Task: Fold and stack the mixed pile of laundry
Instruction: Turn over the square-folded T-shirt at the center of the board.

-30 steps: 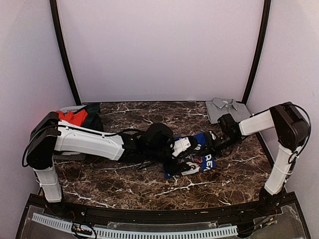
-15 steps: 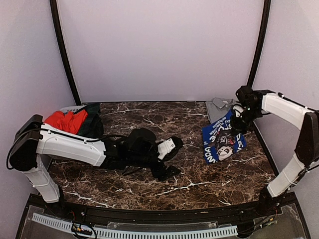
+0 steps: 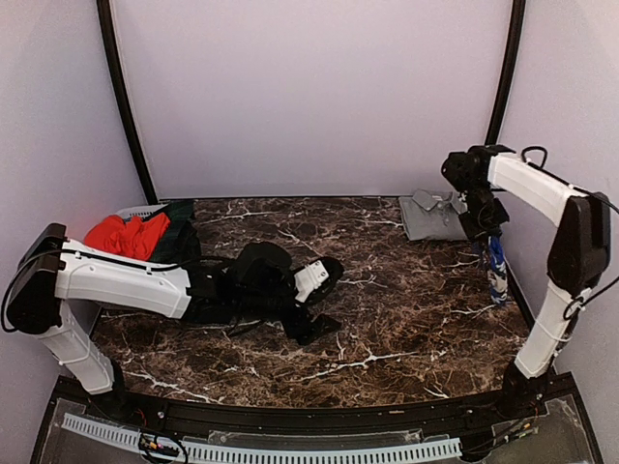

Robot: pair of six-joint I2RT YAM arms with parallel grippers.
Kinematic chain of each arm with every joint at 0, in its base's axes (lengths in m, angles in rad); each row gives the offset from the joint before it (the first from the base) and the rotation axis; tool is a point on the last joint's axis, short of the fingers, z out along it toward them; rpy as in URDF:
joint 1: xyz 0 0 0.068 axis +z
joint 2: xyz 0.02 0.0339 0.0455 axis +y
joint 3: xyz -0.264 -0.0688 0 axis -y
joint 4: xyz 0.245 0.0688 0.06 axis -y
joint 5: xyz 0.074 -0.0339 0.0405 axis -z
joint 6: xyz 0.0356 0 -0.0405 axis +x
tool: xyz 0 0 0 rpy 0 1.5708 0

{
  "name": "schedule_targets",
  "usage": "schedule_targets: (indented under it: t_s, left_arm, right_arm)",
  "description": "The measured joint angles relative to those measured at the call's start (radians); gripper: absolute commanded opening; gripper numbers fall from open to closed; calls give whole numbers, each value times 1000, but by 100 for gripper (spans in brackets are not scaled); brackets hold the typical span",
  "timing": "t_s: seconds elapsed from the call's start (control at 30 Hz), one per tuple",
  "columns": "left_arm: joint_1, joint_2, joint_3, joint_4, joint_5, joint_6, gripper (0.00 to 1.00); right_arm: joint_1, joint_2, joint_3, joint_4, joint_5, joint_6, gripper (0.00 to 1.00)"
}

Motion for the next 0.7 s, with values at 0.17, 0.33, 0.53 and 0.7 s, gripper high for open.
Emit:
schedule_targets:
  t_s: [0.17,0.33,0.53,0.7]
  left_arm:
    - [62,-79,-28,-34,1,-47,83]
    - [153,-274,-108,-37,36,-123,85]
    - [201,-376,-123,-36,47,-196,94]
    - [249,-402,-167,-51,47,-282,99]
  right_arm:
    - [187,316,2,13,1,50,0]
    - [406,493,139,-14,-72,108,0]
    - [570,646,439,-28,-171,162,32]
    - [623,710,557,32,-339,176,62]
